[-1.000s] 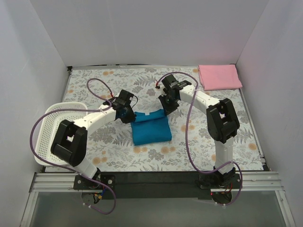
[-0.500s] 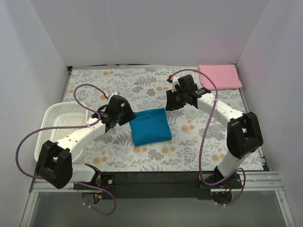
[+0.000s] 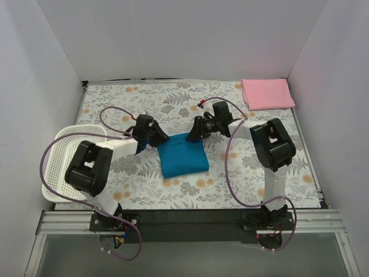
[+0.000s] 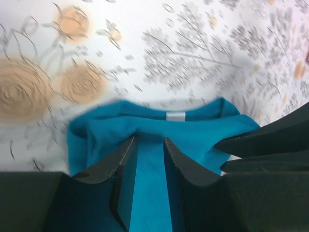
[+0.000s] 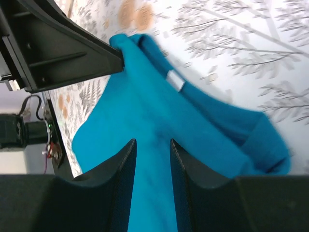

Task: Fold and stack the t-shirts
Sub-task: Fold the tshirt

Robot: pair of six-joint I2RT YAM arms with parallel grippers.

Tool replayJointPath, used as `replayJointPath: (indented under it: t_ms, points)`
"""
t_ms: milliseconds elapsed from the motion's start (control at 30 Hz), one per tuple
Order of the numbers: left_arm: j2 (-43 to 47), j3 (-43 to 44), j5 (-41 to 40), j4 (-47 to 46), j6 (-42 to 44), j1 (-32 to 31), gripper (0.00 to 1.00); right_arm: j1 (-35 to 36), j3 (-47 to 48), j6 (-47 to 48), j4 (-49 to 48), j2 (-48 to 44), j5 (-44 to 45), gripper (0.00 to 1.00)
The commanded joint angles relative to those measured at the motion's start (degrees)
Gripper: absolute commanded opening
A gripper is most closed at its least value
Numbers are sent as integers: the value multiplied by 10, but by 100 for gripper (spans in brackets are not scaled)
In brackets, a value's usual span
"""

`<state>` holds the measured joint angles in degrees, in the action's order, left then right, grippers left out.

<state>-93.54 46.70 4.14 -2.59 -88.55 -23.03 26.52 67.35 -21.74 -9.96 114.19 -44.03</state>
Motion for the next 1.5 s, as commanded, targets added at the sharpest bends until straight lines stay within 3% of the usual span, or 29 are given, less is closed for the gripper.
replayJointPath:
  t_ms: [0,300,467,633,867,1000,1100,1300,1467]
  points:
    - [-49,29,17,-58,-19,20,26,-27,32,-62,-109,44,-37,40]
    - [-111,31,17,-67,-15,59,25,-74,19,-144,-190,123,-45,38]
    - [-60,33,18,-45,4,59,28,-80,-23,-159,-204,48,-44,38]
    - [28,18,85,-37,-3,48,38,-73,-112,-209,-267,-45,-63,39]
    - [135,-88,133,-35,-48,-30,39,-32,-272,-332,-450,-118,-103,40]
    - [158,-164,117,-40,-67,-59,39,-28,-353,-419,-648,-75,-101,40]
    - [160,-221,112,-51,-91,-59,37,-29,-378,-451,-712,-8,-100,40]
    - [187,-275,74,-30,-114,-59,33,-38,-419,-430,-712,19,-78,39]
    - [265,-251,27,61,-97,-59,34,-37,-415,-360,-577,-88,-48,39]
